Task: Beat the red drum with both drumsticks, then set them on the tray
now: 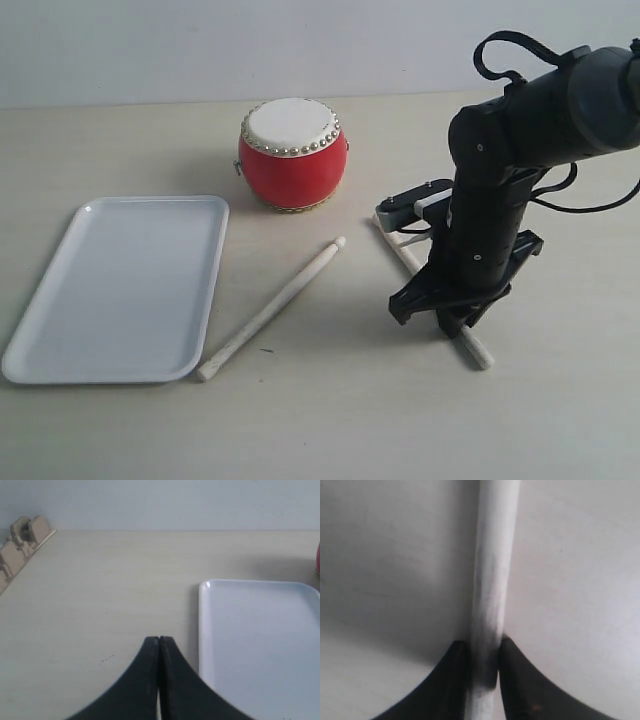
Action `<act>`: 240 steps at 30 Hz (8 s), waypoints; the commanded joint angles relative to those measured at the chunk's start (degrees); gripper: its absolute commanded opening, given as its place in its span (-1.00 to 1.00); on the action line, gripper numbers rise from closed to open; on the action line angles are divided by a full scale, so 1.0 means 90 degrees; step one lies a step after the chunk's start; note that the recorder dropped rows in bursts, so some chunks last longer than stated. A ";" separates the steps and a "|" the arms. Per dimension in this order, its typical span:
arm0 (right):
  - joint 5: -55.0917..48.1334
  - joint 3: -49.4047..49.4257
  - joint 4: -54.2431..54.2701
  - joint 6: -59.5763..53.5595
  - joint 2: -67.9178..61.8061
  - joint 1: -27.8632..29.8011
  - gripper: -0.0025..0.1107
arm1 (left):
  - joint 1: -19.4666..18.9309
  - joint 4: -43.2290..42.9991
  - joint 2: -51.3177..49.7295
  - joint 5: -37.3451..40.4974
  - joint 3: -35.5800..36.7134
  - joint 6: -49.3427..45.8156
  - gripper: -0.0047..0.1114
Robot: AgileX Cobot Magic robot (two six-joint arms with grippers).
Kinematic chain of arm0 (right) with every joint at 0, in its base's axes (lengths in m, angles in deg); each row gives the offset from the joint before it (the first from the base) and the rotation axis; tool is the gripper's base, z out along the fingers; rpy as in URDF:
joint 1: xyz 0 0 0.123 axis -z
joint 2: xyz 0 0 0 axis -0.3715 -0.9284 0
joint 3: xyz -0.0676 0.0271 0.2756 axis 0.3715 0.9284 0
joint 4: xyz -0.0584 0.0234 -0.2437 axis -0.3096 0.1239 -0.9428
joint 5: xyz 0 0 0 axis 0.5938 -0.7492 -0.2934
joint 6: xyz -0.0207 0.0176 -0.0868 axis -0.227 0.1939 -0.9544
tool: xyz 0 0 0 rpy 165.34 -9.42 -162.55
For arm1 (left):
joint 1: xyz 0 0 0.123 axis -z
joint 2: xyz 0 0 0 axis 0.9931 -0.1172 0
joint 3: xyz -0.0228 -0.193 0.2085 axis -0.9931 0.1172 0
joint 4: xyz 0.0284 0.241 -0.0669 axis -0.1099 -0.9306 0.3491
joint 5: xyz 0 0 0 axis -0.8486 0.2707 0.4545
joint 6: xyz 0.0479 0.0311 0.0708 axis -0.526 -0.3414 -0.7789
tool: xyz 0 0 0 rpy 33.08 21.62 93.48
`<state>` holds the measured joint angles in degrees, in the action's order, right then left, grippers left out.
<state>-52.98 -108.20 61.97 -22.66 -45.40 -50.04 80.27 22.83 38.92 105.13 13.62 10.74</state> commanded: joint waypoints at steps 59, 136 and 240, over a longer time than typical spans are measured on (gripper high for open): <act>0.4186 0.0004 0.0257 -0.1136 0.2981 0.0897 -0.96 | 0.0026 -0.0672 -0.3254 -0.2735 -0.3697 0.2598 -0.92; 0.3937 0.0018 0.0476 -0.0977 0.2672 0.1654 -0.96 | 0.5160 0.1169 -1.2927 0.2976 -0.8026 -0.0475 0.00; -0.2581 -0.3259 -0.0037 -0.0827 0.0113 0.0252 -0.96 | 0.3700 -0.0126 -1.1612 0.3636 -0.8645 -0.0780 -0.92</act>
<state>-76.06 -136.40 62.19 -29.38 -44.02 -47.62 113.64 21.40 -65.22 139.13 -63.59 4.39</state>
